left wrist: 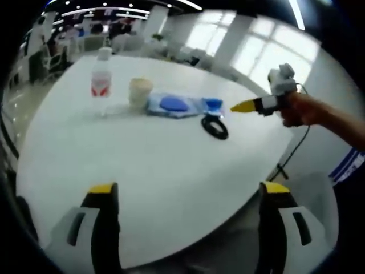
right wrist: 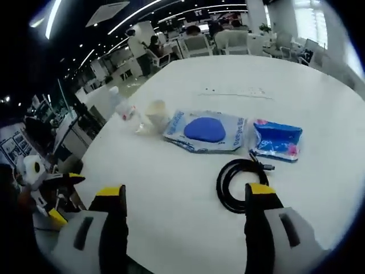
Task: Arrange the tabletop items into an orderly group along one side of the table until the central work area is clear of visible clutter.
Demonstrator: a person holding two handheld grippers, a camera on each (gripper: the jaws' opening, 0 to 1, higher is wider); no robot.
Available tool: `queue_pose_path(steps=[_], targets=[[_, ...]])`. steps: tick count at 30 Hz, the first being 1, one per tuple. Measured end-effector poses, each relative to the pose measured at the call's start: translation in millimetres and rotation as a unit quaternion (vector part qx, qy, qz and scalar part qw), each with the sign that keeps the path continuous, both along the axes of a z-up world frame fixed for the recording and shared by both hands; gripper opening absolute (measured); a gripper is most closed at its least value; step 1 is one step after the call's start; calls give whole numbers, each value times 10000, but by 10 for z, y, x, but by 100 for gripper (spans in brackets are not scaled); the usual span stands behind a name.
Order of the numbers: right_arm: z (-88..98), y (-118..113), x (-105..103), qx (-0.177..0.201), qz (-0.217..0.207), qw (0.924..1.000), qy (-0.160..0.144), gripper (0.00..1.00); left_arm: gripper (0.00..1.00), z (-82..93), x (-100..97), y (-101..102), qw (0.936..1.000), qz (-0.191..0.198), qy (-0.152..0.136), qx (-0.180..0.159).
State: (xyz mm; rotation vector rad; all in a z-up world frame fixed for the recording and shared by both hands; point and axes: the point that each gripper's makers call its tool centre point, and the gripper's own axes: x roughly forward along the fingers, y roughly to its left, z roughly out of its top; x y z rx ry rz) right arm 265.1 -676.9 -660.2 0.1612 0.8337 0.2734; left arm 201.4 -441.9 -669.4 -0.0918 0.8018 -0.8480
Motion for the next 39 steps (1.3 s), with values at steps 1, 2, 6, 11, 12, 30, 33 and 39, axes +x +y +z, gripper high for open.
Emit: queue_pose_path(steps=[1,2,6,11,12,30,33,39], targets=[[-13,-13,-59,7,-30,10000,-2,86,100,-1,-6,-5,10000,-12,17,-9],[-20,-23,-101,18,-63,10000,-26,87,100,0,-6,-6,10000,-20,11,-7],[-94,-68,-321,175,-354,9992,-82,88,100,5,-12,-17,10000,-66,-13,-6],[-217,-30,-685,240,-515,9983,-111,88,100,13,-9,-13,10000,-71,-49,10],[-232,-35,-726,252,-549,9981,-113,88,100,17,-13,-11,10000,-66,-43,4],[-301,-141,-998,352,-1045,9936,-254,88,100,27,31,36,9999,30,-114,24],[-312,-132,-989,405,-1062,9931,-273,87,100,29,27,26,9999,40,-95,1],[-366,-78,-973,454,-1029,9934,-238,86,100,13,36,44,9999,74,-88,43]])
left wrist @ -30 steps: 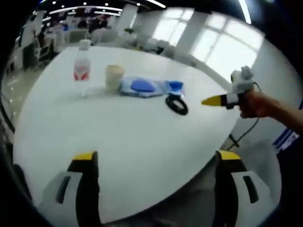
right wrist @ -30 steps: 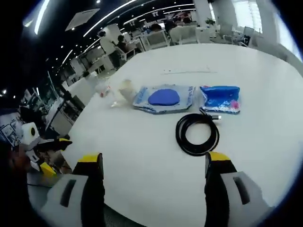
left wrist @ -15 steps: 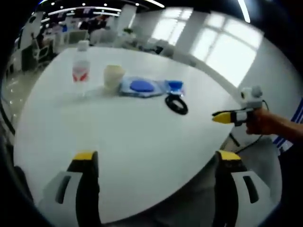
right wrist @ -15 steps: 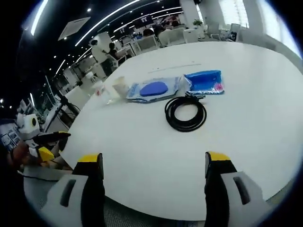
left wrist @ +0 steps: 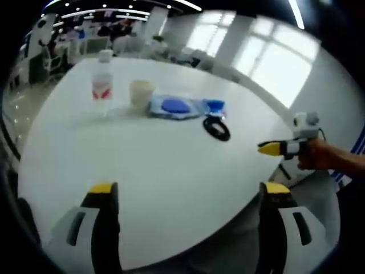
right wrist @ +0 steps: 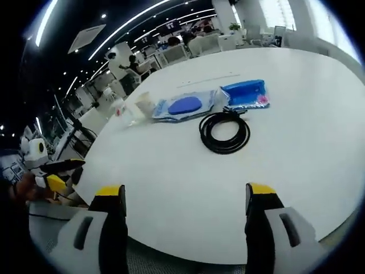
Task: Arrange the tabletop items into an orderly group along one side of the table until the central work area is clear of visible clutter.
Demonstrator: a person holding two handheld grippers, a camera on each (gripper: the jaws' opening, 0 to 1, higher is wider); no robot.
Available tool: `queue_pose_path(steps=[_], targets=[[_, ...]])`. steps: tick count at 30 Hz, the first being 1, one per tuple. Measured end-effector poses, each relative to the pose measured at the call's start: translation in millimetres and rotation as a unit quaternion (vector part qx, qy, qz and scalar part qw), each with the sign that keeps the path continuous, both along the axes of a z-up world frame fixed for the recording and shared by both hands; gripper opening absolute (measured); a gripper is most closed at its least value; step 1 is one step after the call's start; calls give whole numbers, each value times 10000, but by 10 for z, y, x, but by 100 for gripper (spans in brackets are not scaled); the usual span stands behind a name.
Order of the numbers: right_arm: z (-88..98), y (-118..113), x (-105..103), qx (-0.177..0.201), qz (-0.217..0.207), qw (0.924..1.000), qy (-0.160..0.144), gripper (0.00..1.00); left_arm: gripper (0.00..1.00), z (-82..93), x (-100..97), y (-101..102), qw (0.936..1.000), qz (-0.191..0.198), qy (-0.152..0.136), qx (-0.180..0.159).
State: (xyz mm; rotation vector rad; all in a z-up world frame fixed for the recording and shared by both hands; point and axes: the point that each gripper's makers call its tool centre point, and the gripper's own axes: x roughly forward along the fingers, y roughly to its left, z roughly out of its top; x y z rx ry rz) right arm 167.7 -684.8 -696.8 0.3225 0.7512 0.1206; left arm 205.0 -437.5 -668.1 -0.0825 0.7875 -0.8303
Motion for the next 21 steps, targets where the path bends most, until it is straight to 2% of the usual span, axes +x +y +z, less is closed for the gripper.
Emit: queue_pose_path(steps=[21], targets=[[-140,126,-114,181,-2,9997,179,83,100,-17,79,78,9993,295,156,-174]])
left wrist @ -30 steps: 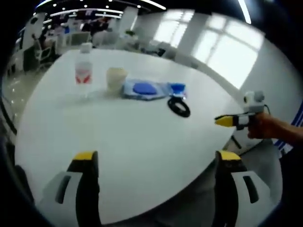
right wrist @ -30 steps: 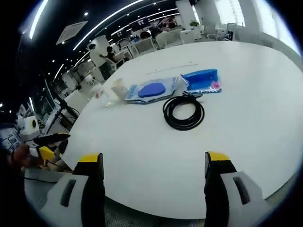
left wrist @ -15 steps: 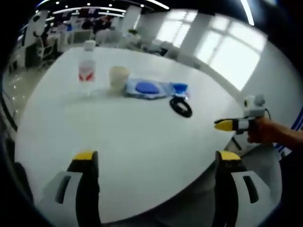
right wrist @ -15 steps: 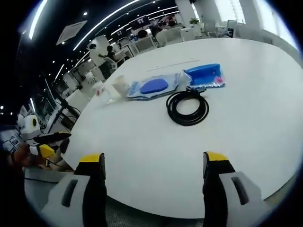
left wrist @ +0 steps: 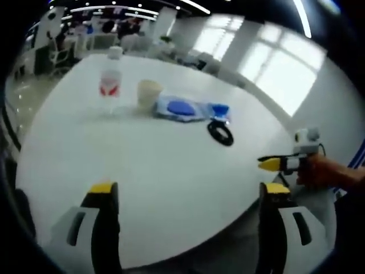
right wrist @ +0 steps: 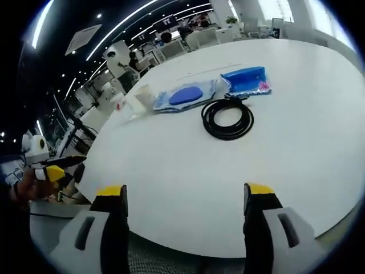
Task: Arrange the tabletop items into an orderly group along one side of the table until the central work area is clear of visible clutter.
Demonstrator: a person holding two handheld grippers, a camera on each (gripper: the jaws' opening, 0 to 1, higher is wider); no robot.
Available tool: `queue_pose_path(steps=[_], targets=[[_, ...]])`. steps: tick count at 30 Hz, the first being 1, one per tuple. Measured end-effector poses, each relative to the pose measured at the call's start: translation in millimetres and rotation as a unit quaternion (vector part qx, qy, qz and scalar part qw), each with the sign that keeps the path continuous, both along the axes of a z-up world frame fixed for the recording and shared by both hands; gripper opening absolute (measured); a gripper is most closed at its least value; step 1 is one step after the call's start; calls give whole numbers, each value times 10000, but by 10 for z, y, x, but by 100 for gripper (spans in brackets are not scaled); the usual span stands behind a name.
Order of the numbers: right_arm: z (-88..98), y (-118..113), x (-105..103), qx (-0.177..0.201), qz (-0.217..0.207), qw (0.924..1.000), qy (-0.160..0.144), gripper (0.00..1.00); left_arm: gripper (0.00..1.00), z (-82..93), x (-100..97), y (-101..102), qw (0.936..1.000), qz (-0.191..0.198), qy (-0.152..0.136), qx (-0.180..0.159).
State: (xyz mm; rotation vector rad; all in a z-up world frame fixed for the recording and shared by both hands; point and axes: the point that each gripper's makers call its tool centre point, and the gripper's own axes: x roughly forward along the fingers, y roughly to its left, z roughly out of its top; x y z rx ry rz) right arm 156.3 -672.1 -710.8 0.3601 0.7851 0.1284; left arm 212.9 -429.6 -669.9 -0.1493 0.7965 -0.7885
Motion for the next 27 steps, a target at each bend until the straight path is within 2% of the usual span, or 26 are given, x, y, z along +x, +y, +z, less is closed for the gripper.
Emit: queue_pose_path(steps=[5,7,11,18,21,27], targets=[[-7,18,-21,56,-26,10000,25,81,100,-5,71,42,9999,131,-55,18],[-11,30,-47,63,-2,10000,48,80,100,-36,198,115,9989,252,-300,258],[2,21,-76,62,5,10000,61,78,100,-46,388,183,9979,429,-380,315],[40,44,-147,74,11,10000,61,77,98,-16,961,256,9945,644,-655,501],[72,64,-137,37,47,10000,31,76,95,23,1308,304,9910,855,-846,596],[82,86,-156,-2,75,10000,49,75,88,92,1767,292,9858,1062,-1102,685]])
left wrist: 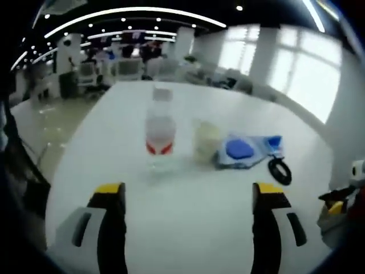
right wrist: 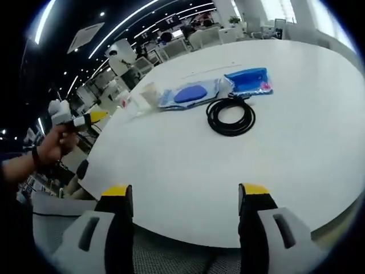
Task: Arrange the tabletop items into an orderly group along one side of the table until the central work area is clear of visible clutter.
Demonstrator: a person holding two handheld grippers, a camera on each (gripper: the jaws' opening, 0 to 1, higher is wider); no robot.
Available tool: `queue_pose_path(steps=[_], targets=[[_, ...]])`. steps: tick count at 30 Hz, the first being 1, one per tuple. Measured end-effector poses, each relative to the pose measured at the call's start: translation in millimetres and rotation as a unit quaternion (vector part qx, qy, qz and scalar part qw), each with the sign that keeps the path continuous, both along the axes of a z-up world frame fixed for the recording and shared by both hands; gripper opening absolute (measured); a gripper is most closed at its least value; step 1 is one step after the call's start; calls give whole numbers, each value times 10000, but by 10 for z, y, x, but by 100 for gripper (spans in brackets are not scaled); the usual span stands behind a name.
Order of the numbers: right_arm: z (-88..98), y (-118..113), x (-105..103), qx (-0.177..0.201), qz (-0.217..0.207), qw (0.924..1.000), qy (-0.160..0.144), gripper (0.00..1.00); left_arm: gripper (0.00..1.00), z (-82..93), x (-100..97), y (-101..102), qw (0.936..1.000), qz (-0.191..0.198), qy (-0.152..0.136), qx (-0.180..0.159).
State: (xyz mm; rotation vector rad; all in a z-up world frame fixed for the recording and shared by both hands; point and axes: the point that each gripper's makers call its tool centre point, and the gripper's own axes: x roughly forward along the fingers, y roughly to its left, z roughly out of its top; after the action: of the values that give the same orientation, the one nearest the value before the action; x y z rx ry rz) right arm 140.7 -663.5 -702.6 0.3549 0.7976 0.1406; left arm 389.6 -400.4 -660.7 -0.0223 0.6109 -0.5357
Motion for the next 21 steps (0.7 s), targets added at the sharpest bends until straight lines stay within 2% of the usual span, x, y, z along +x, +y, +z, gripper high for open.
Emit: queue_pose_path(steps=[2,5,8,10,13,15,18,21], targets=[[3,8,-4,5,3,10000,14,75,86,0,166,-28,9999,34,-124,51],[10,41,-7,5,55,10000,30,74,81,-94,370,-96,9999,57,-114,112],[-28,58,-30,-52,111,9999,119,74,70,-135,526,-84,9990,272,-287,187],[-42,72,-39,-77,152,9997,170,73,68,-186,589,-120,9992,309,-223,94],[-52,60,-48,-67,147,9997,189,73,68,-273,665,-120,9987,357,-238,268],[-60,48,-52,-45,110,9997,213,73,68,-369,714,-123,9986,481,-72,188],[-77,38,-57,-39,87,9996,262,72,67,-415,821,-115,9977,656,-98,131],[-88,48,-68,-41,105,9995,296,72,60,-431,900,-108,9969,772,-134,73]])
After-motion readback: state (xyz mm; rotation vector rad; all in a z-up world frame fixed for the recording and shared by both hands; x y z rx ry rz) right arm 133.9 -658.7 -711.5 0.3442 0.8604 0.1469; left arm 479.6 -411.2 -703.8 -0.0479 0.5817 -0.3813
